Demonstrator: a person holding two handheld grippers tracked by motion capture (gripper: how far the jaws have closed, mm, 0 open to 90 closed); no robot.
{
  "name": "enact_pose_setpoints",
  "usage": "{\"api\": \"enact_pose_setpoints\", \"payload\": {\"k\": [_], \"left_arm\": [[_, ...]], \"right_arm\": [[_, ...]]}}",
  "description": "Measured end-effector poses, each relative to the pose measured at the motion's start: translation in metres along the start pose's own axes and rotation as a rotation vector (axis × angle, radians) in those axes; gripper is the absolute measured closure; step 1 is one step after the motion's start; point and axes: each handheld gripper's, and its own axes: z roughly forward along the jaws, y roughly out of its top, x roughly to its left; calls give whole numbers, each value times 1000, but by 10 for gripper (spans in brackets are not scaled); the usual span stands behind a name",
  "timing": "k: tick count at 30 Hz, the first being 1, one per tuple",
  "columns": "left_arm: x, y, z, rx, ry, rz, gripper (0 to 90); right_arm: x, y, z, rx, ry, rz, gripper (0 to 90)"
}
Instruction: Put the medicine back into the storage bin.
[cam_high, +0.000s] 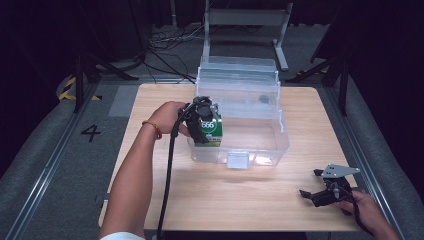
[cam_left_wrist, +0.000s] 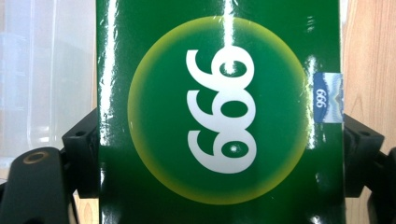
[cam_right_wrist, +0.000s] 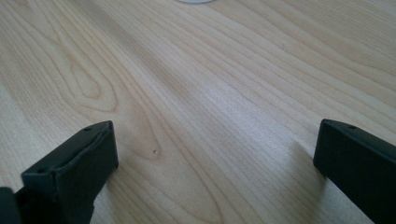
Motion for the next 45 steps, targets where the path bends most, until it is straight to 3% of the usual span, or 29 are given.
{"api": "enact_pose_setpoints", "payload": {"k": [3,8,10,11,18,25,29,31,33,35,38,39,45], "left_arm": [[2,0,2,-6,-20,-12,157],[1,3,7,-8,-15,-37,150],[2,3,7,-15,-18,-27,153],[3,1,9,-41,-23,-31,154],[9,6,19,-78,-17,-44,159],[9,0,25,7,-25,-40,153],[11,-5,30,-7,-91,-81,146],[12,-5,29,-5,-97,-83,143],[10,-2,35,75,-89,-97,138],[10,-3,38,93,-90,-94,143],[11,-4,38,69,-94,-104,143],[11,-3,38,82,-102,-110,143],[7,1,39,123,-63,-104,145]], "right_arm": [[0,0,0,0,0,0,0],[0,0,0,0,0,0,0],[0,0,0,0,0,0,0],[0,0,0,0,0,0,0],[0,0,0,0,-1,2,0],[0,0,0,0,-1,1,0],[0,0,0,0,-1,0,0],[0,0,0,0,-1,2,0],[0,0,0,0,-1,1,0],[0,0,0,0,-1,1,0],[0,0,0,0,-1,1,0],[0,0,0,0,-1,1,0],[0,0,0,0,-1,2,0]]}}
